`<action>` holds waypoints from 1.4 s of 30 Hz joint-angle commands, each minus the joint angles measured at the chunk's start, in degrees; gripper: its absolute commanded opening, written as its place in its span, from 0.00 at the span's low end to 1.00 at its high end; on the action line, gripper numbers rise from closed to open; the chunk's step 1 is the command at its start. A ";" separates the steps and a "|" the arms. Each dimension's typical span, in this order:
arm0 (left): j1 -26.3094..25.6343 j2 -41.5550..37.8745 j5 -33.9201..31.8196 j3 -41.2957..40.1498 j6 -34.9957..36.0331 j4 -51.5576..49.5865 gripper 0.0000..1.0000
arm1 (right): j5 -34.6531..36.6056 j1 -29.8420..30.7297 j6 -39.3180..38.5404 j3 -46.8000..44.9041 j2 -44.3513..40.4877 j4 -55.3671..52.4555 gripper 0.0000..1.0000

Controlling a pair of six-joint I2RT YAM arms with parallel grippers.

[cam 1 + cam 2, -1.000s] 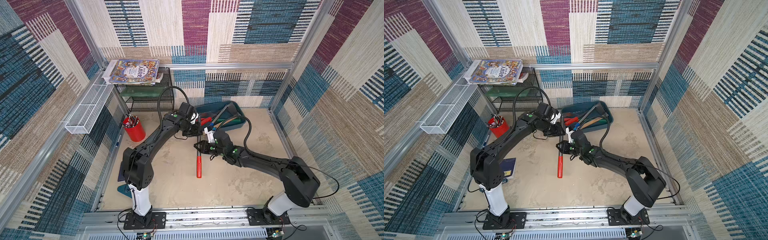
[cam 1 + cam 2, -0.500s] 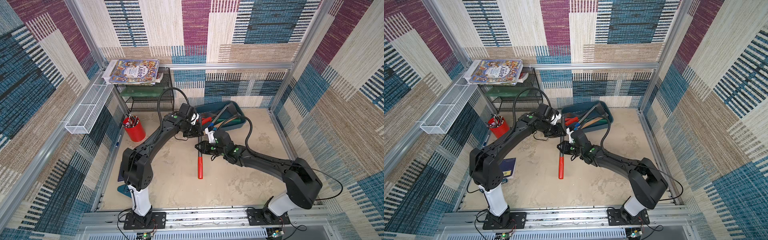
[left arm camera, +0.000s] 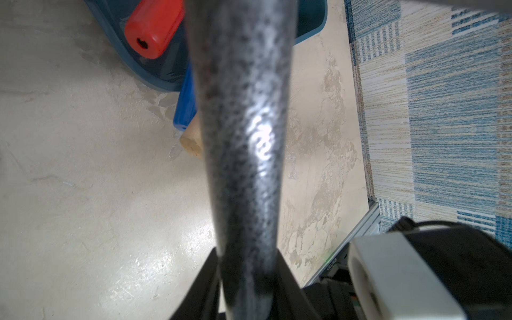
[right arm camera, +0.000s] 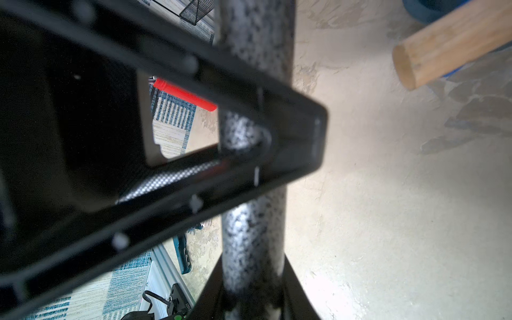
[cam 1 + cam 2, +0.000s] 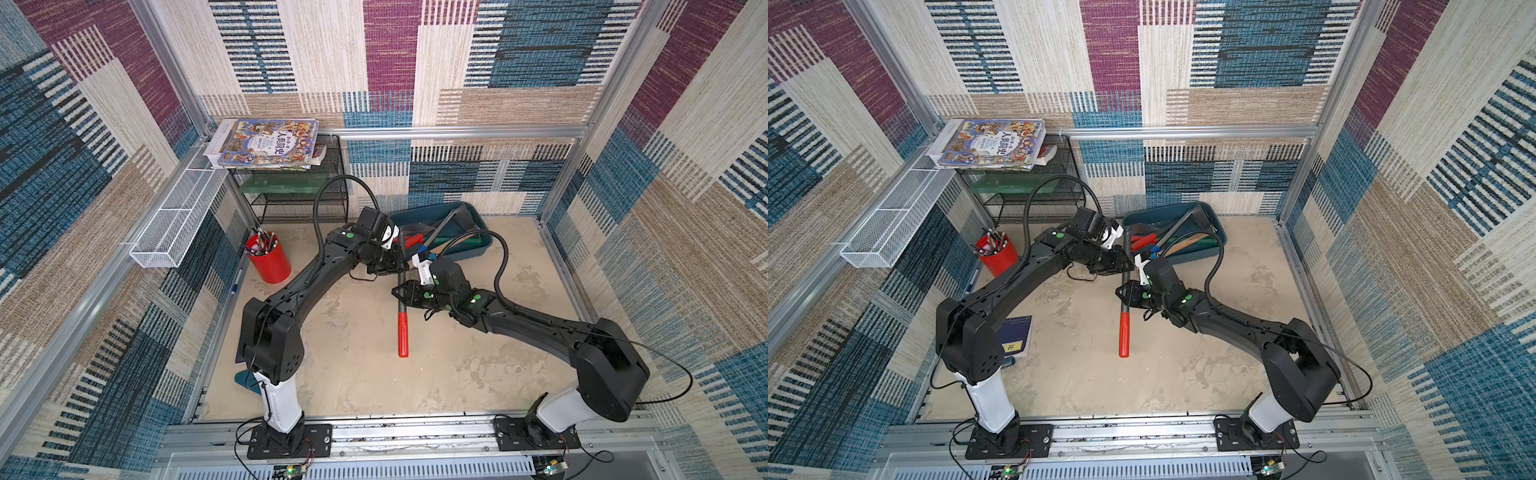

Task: Put the small hoe into the storage box
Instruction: Place the hoe in the storage box.

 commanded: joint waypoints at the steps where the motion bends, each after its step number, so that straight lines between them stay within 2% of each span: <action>1: 0.08 -0.77 -1.46 -0.73 0.43 -1.38 0.42 | 2.57 -0.32 -0.90 0.93 -0.85 4.30 0.00; 5: 0.10 -1.04 -1.72 -1.01 0.51 -1.38 0.45 | 2.91 -0.39 -1.44 1.24 -1.03 3.72 0.00; 7: 0.08 -1.29 -2.21 -1.25 0.52 -1.32 0.50 | 3.05 -0.45 -1.65 1.41 -1.11 3.28 0.00; 28: 0.44 -9.26 -11.18 -4.75 1.52 -0.86 0.51 | -0.12 -5.27 1.98 2.57 -1.20 3.45 0.00; 42: 1.22 -15.79 -12.52 -11.59 1.57 0.38 0.51 | -5.01 -12.28 7.75 5.84 3.63 8.07 0.00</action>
